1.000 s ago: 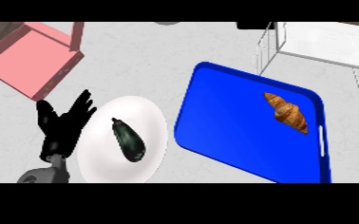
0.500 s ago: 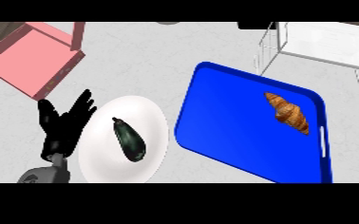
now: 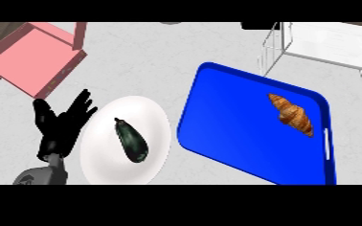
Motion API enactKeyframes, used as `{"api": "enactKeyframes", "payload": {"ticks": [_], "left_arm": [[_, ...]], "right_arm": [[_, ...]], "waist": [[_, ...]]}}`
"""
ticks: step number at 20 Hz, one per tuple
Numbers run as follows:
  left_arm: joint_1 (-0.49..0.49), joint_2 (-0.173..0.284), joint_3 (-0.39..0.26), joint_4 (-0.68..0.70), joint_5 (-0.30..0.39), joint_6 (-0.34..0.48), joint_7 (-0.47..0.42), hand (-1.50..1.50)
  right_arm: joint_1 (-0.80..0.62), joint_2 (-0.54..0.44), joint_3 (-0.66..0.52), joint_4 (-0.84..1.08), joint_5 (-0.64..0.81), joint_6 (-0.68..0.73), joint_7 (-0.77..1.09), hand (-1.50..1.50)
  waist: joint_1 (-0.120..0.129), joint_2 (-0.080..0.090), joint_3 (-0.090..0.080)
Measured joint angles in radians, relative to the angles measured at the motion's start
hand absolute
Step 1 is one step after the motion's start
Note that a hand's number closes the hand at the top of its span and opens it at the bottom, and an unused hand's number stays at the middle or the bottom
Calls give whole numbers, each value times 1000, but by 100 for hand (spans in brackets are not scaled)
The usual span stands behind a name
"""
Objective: Pick the can from the tray and place it in the tiered shelf
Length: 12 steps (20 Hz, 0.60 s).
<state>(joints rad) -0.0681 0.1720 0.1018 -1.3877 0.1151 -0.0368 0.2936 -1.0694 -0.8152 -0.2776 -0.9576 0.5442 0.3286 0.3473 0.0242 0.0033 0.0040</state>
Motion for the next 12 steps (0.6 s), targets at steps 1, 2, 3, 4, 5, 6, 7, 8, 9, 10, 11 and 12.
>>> {"api": "enactKeyframes", "payload": {"ticks": [1, 2, 3, 4, 5, 6, 7, 8, 9, 10, 11, 12], "left_arm": [[-1, 4, 2, 3, 1, -4, 0, 0], [1, -4, -4, 5, -6, -2, -14, 0], [1, -8, -7, -6, -10, 8, 0, 0], [-7, -15, -13, -2, -20, 20, 7, 0], [-12, -8, -4, 8, -14, 13, 5, 0], [-7, -9, -4, 12, -17, 9, -15, 0], [-4, -13, -10, 3, -20, 12, -13, 0], [-1, -12, -11, -6, -20, 10, -10, 0], [-4, -11, -11, -9, -18, 9, 2, 0], [0, -18, -16, -14, -20, 13, 3, 0], [0, -26, -20, -13, -23, 18, -1, 0], [-1, -21, -15, -12, -21, 15, 3, 0]], "right_arm": [[-5, 6, 3, 28, 10, -21, -19, 150], [-24, 6, 7, 62, 21, -35, -35, 150], [-35, 4, 11, 95, 34, -52, -58, 150], [-47, 5, 16, 118, 44, -61, -70, 150], [-54, 9, 20, 147, 54, -80, -90, 150], [-57, 10, 22, 169, 61, -92, -109, 150], [-64, 7, 22, 199, 70, -107, -132, 150], [-80, 7, 23, 225, 78, -118, -145, 150], [-93, 10, 24, 253, 85, -135, -162, 150], [-103, 14, 24, 278, 91, -147, -179, 150], [-109, 15, 23, 304, 95, -158, -200, 150], [-120, 9, 19, 327, 95, -161, -221, 150]], "waist": [[0, 0, 0], [1, 0, 0], [3, 1, 0], [2, 0, 1], [3, 0, 1], [2, 0, 1], [3, 1, 1], [4, 1, 1], [6, 2, 0], [6, 2, 0], [7, 2, 0], [7, 3, 0]]}}
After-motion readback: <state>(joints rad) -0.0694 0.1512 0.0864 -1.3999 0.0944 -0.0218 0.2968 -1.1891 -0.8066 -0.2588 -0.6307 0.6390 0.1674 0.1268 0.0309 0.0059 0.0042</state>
